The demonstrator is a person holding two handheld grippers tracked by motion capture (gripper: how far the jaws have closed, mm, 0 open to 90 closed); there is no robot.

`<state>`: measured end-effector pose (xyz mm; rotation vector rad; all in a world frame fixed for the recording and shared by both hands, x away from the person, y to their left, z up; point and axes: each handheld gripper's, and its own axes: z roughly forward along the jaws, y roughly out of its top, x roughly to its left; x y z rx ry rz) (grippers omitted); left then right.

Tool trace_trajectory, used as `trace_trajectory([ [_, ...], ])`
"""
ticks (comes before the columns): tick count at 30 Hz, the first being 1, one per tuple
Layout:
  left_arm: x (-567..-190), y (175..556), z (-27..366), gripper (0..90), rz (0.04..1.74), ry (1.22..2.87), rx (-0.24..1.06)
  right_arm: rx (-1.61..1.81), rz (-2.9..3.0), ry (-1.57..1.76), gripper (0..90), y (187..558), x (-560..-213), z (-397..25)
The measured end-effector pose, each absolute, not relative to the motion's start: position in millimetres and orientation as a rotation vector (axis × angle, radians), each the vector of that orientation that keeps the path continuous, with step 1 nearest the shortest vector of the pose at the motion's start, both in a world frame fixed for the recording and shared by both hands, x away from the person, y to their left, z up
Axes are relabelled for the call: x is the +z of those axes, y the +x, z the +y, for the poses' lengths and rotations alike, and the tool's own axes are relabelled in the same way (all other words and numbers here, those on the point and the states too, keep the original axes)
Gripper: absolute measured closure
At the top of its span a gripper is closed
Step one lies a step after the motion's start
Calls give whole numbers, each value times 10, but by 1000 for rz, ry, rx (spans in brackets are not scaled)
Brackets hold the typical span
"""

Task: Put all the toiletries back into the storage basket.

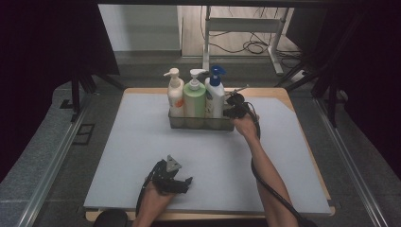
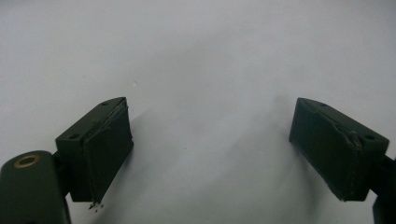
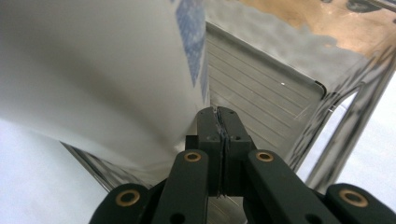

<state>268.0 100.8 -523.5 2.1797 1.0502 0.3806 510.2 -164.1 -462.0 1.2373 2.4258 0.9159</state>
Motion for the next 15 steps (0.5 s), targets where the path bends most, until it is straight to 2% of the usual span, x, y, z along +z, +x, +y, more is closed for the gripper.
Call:
trace_trajectory([
  [15, -5235, 2680, 1007, 125, 1051, 2179, 380, 926, 2434, 1233, 895, 5061, -4616, -1636],
])
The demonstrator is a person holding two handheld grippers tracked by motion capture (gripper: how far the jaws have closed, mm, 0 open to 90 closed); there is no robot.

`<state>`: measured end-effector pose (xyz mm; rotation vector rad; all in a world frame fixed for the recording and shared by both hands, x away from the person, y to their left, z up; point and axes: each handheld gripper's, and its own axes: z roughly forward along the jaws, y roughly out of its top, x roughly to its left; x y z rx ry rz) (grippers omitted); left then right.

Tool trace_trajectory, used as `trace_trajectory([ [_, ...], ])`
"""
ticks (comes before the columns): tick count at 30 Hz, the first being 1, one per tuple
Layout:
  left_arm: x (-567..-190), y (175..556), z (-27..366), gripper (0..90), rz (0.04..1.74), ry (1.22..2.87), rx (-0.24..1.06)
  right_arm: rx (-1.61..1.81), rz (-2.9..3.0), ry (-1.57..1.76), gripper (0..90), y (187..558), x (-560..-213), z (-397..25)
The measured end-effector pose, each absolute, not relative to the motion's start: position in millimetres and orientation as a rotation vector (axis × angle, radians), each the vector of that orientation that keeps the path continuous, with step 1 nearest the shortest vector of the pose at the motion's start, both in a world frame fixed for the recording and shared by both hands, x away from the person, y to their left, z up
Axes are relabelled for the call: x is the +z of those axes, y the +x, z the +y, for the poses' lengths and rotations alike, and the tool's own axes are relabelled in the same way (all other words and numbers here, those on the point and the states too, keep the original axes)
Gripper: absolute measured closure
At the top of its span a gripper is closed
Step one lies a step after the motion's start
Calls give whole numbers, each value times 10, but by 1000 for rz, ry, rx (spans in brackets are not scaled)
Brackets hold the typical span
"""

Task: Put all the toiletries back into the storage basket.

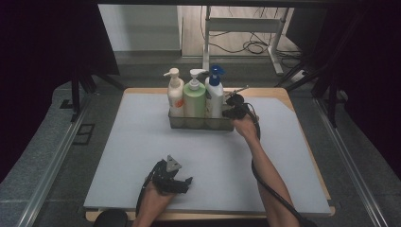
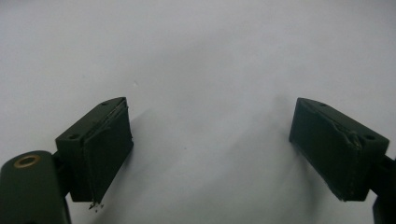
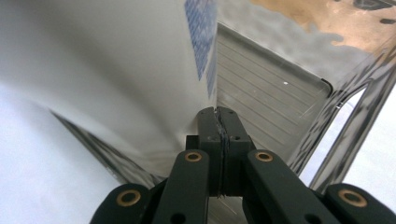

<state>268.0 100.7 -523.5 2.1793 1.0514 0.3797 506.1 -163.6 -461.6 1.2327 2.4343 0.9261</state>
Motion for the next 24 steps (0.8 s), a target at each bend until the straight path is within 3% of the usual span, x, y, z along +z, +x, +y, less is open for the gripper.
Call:
trace_trajectory([
  [24, -5235, 2680, 1006, 125, 1051, 2179, 380, 945, 2472, 1183, 894, 4959, -4609, -1582],
])
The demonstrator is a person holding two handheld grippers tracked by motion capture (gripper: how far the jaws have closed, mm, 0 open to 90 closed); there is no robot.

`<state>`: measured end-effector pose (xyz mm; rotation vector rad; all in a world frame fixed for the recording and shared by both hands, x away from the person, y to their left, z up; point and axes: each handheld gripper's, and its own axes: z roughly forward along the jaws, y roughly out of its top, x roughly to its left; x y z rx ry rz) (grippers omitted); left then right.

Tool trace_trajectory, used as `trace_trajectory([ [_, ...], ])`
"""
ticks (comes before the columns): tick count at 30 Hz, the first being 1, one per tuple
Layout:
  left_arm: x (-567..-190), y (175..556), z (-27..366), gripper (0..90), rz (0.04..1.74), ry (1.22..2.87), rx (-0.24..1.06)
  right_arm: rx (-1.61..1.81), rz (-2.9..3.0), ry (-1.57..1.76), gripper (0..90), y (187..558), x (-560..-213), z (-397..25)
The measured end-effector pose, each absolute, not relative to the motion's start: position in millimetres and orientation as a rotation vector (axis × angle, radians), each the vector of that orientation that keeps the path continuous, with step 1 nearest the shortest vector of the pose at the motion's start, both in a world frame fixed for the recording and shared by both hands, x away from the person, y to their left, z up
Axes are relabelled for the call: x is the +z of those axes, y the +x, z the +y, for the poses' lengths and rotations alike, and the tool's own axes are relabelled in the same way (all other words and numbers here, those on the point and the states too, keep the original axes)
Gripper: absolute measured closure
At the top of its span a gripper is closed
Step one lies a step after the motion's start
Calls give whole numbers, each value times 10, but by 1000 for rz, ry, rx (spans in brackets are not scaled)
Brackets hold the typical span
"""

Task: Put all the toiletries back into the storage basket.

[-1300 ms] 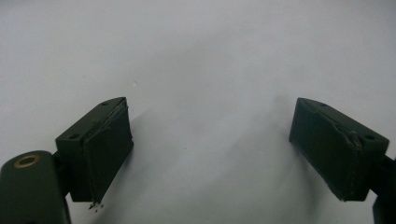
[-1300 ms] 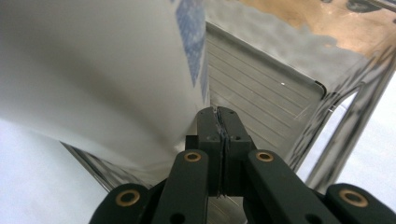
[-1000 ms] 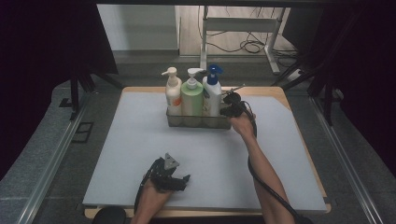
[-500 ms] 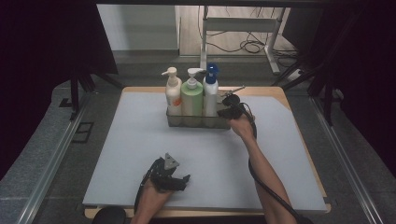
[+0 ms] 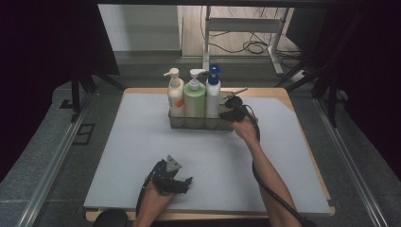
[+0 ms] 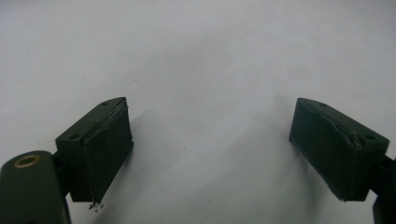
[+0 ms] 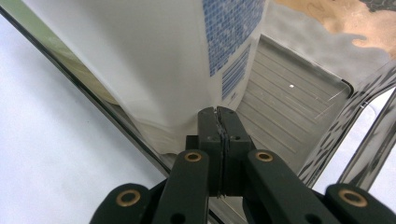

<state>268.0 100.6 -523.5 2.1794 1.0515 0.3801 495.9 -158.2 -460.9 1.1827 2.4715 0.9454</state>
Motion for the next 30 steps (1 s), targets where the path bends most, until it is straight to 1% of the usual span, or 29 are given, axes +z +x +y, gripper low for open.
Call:
trace_trajectory([
  [7, -5235, 2680, 1006, 125, 1051, 2180, 380, 948, 2469, 1183, 891, 4952, -4611, -1581],
  [30, -5235, 2680, 1006, 124, 1052, 2179, 380, 1015, 2406, 1147, 806, 4849, -4454, -1743],
])
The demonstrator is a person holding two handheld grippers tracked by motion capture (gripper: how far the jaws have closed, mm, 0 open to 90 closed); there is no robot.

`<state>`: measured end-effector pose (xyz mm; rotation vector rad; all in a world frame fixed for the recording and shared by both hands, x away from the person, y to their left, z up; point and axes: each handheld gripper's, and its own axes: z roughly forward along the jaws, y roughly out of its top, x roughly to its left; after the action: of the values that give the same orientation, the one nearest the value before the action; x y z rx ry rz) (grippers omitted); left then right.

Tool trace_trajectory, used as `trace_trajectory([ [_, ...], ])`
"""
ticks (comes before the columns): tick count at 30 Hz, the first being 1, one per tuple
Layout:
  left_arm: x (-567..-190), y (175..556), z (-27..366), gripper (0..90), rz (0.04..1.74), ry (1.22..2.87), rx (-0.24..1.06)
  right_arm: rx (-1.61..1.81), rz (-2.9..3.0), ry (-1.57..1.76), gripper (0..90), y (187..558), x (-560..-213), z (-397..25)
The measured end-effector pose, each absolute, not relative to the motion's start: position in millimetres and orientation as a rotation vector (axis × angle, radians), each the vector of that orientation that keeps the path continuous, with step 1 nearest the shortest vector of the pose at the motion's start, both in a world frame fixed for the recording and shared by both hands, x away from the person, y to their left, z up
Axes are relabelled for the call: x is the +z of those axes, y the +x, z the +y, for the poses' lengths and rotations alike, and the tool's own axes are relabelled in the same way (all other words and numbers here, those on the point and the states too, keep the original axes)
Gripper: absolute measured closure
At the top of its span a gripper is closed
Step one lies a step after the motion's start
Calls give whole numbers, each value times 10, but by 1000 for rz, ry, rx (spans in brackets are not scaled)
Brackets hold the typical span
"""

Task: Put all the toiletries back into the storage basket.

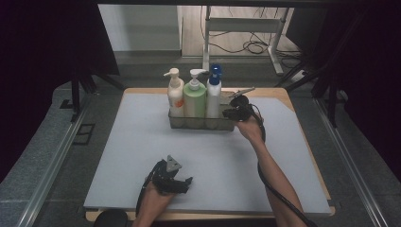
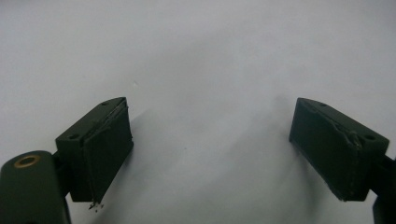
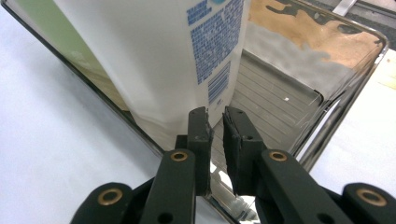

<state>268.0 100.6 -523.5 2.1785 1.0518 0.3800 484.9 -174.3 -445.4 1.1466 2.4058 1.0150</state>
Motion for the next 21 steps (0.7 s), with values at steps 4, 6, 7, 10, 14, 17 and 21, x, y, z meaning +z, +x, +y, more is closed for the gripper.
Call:
trace_trajectory([
  [4, -5235, 2680, 1006, 125, 1051, 2179, 380, 1021, 2402, 1140, 779, 4822, -4423, -1765],
  [6, -5236, 2680, 1006, 125, 1051, 2179, 380, 1021, 2400, 1134, 761, 4811, -4406, -1769],
  [7, -5235, 2681, 1007, 125, 1050, 2181, 381, 1022, 2400, 1129, 749, 4806, -4397, -1770],
  [10, -5236, 2681, 1007, 125, 1050, 2180, 381, 1024, 2400, 1123, 723, 4785, -4372, -1769],
  [14, -5236, 2681, 1007, 125, 1051, 2180, 381, 1026, 2405, 1116, 681, 4754, -4349, -1764],
  [17, -5236, 2680, 1007, 125, 1051, 2179, 381, 1027, 2407, 1112, 642, 4730, -4343, -1769],
  [21, -5236, 2681, 1008, 125, 1049, 2181, 383, 1029, 2406, 1108, 582, 4698, -4347, -1785],
])
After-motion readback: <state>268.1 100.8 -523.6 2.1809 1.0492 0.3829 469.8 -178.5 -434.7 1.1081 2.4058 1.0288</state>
